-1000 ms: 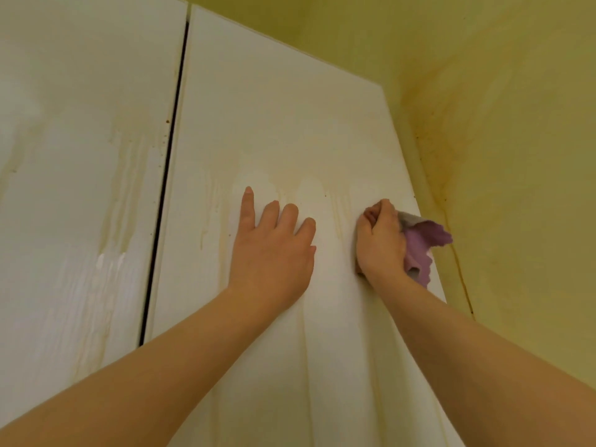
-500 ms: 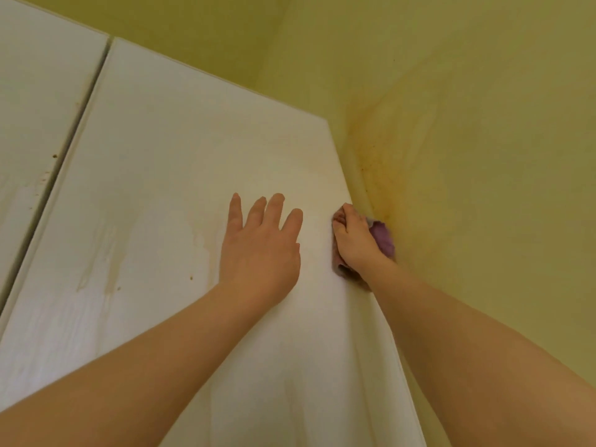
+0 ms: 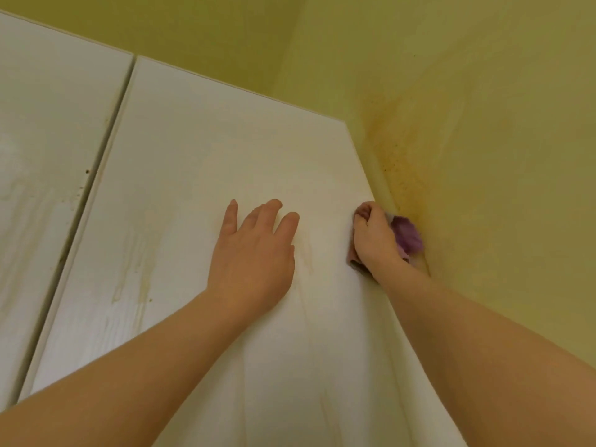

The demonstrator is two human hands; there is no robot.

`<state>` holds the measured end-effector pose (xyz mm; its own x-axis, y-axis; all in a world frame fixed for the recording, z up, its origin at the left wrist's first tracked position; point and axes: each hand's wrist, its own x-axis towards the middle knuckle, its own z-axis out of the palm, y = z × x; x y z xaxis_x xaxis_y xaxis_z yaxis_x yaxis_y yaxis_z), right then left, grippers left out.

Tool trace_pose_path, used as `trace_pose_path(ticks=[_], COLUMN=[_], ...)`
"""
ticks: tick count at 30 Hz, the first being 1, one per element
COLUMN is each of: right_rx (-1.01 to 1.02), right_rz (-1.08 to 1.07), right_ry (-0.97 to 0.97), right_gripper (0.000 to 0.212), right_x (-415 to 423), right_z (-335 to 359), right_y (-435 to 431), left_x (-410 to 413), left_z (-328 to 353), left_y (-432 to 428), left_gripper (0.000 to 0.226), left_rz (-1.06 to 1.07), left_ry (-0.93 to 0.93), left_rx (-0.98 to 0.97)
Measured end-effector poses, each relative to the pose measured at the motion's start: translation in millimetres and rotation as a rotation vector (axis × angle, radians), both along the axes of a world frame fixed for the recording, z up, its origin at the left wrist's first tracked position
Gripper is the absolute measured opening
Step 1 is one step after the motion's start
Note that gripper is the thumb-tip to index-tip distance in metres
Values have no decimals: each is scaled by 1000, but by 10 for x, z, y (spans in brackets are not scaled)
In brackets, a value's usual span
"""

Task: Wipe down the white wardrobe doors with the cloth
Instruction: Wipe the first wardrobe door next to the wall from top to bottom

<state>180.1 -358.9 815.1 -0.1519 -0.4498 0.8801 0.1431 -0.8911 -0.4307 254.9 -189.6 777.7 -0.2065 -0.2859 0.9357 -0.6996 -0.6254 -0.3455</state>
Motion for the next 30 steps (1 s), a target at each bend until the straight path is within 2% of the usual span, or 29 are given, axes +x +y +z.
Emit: trace_pose_path(ticks=[4,6,9,11,12,16,18,21,23,25,26,29,30], right_rx=[-258,-323,-141,-40,-60,-389,-351,-175,-279,-429,-441,-227,-214], right_rz=[63,40,74,62,53,52,15,59,59,67,58,67,77], right_ry=[38,65,-94,-107,-71,127,139,1,21,132,158,-24,-59], right_gripper=[25,23,21,11,7,17,15,14,21,21,20,20,20], right_x=[195,191,140,198,232,357,335,366,436,475,460,459,502], right_z=[-66,-121,-121,-126,-141,-275,-237,-155,-188,-269,-271,-144,-134], right_y=[285,317,227,244,314,672,705,764,899,1013,1009,982,1035], left_x=[50,52,64,97,113,152,160,202,249,304,323,386,412], left_z=[8,-14,-39,-48,-49,-20,-2,2,9,9,7,-36,-49], left_y=[109,145,215,279,301,407,467,572,658,758,793,935,989], left_gripper=[47,47,50,53,53,52,51,51,51,52,52,52,52], left_rz=[-34,-28,-39,-21,-10,0,4,42,51,56,57,79,87], left_ry=[13,25,21,23,26,35,42,42,42,47,49,44,40], left_rx=[-34,-31,-35,-48,-60,-81,-77,-62,-70,-83,-89,-97,-99])
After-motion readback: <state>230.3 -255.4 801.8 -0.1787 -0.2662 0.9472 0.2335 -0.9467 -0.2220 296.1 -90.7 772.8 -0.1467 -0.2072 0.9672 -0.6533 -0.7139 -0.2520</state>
